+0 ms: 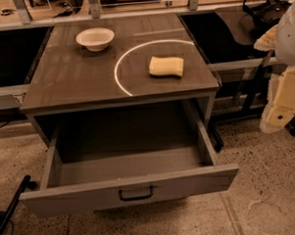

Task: Place sponge into top drawer

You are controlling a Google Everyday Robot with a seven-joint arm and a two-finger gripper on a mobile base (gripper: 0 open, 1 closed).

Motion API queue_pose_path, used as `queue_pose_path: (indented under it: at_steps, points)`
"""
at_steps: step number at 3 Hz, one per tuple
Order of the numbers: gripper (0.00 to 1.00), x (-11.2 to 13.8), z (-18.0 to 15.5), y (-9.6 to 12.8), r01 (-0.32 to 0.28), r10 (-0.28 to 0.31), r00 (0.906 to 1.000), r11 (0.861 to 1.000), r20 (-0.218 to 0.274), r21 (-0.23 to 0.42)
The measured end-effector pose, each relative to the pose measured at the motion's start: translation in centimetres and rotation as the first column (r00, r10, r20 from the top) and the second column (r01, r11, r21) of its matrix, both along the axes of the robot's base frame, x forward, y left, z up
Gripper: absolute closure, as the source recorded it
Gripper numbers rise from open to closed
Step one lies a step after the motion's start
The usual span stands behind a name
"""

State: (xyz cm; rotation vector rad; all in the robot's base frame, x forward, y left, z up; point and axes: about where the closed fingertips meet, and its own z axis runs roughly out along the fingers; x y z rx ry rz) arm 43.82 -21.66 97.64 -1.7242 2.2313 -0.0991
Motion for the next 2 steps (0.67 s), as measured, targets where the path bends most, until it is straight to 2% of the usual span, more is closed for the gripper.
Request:
queue_pose_path:
  at_steps: [1,2]
  points:
    - [0.00,0.0,0.0,0.0,0.000,0.000,1.0000,1.000,0.000,0.001]
    - [0.00,2.7,-0.3,0.9,-0.019,0.018,0.9998,0.999,0.008,0.048]
